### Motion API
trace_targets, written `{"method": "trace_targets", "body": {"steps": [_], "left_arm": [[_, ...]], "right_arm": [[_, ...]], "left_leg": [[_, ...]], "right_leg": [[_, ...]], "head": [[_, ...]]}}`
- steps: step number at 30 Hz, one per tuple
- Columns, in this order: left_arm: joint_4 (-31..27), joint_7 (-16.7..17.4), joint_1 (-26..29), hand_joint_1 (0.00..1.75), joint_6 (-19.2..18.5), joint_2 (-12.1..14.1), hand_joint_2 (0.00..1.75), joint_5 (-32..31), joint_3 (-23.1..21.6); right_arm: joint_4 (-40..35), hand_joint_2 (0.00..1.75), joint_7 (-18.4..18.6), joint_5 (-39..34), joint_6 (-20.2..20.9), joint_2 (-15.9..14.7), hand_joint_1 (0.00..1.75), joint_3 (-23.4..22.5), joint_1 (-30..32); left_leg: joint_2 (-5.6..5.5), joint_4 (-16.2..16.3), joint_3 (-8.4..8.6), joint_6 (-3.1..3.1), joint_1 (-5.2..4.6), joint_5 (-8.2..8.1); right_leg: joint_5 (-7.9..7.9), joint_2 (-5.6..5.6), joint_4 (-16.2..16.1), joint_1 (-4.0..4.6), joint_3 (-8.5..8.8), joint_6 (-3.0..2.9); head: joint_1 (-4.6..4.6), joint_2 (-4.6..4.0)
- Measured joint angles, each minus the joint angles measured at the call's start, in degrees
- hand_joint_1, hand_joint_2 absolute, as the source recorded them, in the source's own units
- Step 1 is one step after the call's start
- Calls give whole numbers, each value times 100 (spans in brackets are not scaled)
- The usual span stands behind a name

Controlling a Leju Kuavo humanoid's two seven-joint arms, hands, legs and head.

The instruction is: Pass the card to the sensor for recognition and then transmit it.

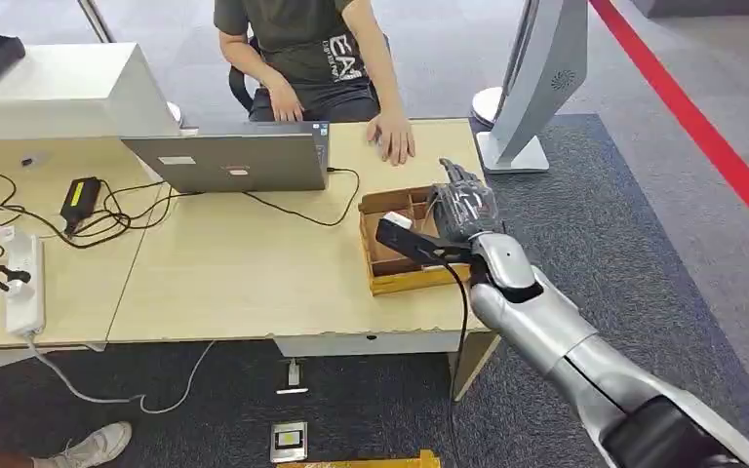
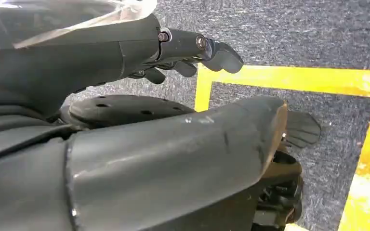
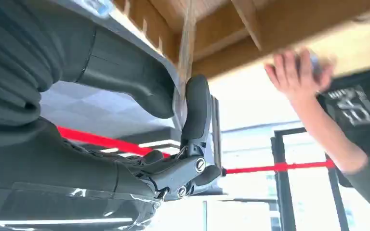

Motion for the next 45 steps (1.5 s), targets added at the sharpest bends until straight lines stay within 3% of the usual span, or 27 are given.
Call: {"method": "trace_targets", "body": {"steps": [6,13,30,45], "left_arm": [[0,90,-35,0,-22,-7,0,-76,-74],[0,96,-79,0,-22,-22,0,-184,-162],[0,289,-132,0,44,-44,0,-188,-256],[2,413,-131,0,-46,-70,0,-166,-273]], "right_arm": [[-517,175,83,0,166,-28,175,-11,-203],[-596,175,166,-24,236,-24,175,9,-344],[643,175,350,-13,371,538,175,133,-1241],[1303,175,330,-116,286,789,175,160,-1343]], "left_leg": [[1,0,0,0,0,0],[1,0,-3,0,0,0],[-2,0,-5,-2,1,2],[-2,1,-5,-2,0,2]], "right_leg": [[0,0,0,0,0,0],[0,0,0,0,1,0],[0,-1,2,1,-2,0],[0,-1,1,0,-2,0]], "head": [[-2,0],[-2,0],[0,0],[-2,0]]}}
